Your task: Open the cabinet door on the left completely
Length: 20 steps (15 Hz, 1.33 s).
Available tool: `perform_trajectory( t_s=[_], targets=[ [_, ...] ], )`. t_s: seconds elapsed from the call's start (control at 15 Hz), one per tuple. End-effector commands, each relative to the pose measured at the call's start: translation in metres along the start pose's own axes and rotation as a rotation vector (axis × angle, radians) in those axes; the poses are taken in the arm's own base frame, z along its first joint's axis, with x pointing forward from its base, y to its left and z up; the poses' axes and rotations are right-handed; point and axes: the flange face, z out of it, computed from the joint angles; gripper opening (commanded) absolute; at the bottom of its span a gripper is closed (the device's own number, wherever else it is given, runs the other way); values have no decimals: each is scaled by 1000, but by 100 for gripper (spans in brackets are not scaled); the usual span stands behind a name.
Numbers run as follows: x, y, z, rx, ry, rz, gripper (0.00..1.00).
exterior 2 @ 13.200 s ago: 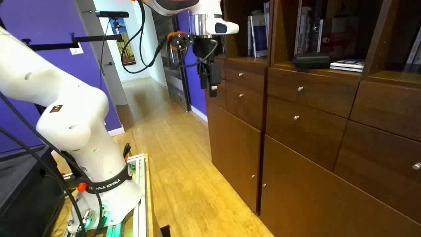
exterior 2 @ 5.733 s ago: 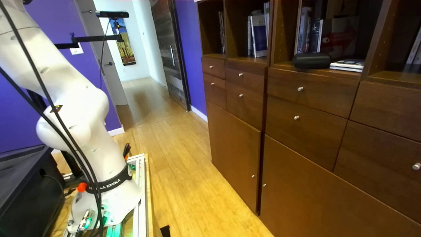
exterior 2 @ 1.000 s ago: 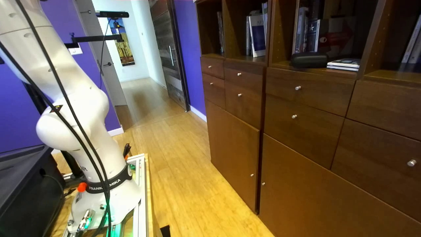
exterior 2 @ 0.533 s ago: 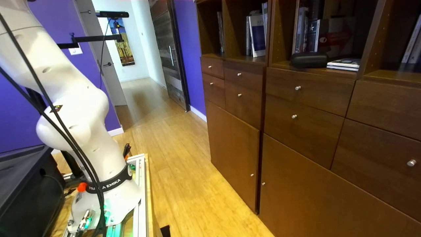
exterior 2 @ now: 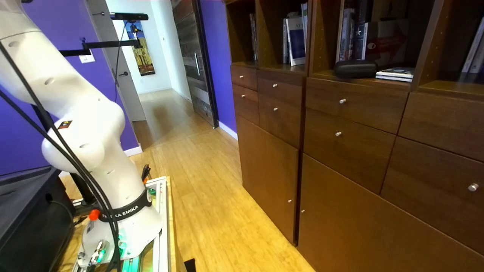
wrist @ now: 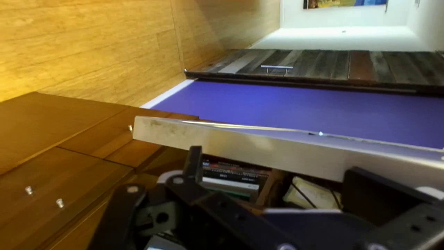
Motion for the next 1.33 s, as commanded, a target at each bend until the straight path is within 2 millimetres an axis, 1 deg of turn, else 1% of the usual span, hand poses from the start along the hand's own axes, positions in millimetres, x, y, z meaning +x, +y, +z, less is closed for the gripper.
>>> perform_trajectory(
  t_s=[0.0,0.2,0.47,0.67,1.0,1.27],
  targets=[
    [-22,-9,30,-12,-143,-65,100],
    [-33,-11,35,-26,-190,-78,100],
    [-47,-15,29,-45,-169,-71,100],
    [-53,-17,23,-64,-141,-52,100],
    [-60,-16,5,-107,-35,-8,100],
    [-67,-12,-19,-127,68,28,100]
  ],
)
